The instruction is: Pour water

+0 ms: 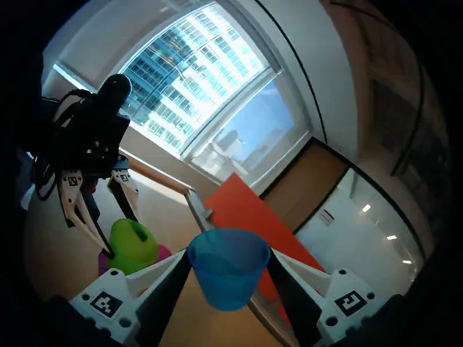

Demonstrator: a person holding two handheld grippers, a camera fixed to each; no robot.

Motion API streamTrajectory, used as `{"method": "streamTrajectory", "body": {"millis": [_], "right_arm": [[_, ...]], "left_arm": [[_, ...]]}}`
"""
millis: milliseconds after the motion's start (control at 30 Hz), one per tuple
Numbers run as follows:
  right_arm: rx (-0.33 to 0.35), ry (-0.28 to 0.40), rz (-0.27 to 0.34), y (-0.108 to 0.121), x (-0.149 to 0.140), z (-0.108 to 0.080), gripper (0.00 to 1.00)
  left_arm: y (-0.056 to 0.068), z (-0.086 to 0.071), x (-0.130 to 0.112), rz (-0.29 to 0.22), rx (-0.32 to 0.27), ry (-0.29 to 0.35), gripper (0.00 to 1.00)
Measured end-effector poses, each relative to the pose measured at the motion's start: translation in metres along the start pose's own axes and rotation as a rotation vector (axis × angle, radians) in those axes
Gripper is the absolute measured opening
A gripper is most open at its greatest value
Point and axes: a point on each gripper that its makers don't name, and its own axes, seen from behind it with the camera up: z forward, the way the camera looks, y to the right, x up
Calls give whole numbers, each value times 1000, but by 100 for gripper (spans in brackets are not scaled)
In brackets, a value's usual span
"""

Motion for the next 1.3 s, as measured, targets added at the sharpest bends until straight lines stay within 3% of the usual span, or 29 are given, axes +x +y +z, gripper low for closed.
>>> {"method": "streamTrajectory", "body": {"millis": [700, 1300], "right_arm": [[-37, 28, -247, 14, 26, 10, 91], [-65, 38, -395, 17, 38, 10, 91]], "left_arm": [[14, 6, 2, 11, -33, 0, 85], [21, 12, 3, 15, -51, -2, 85]]}}
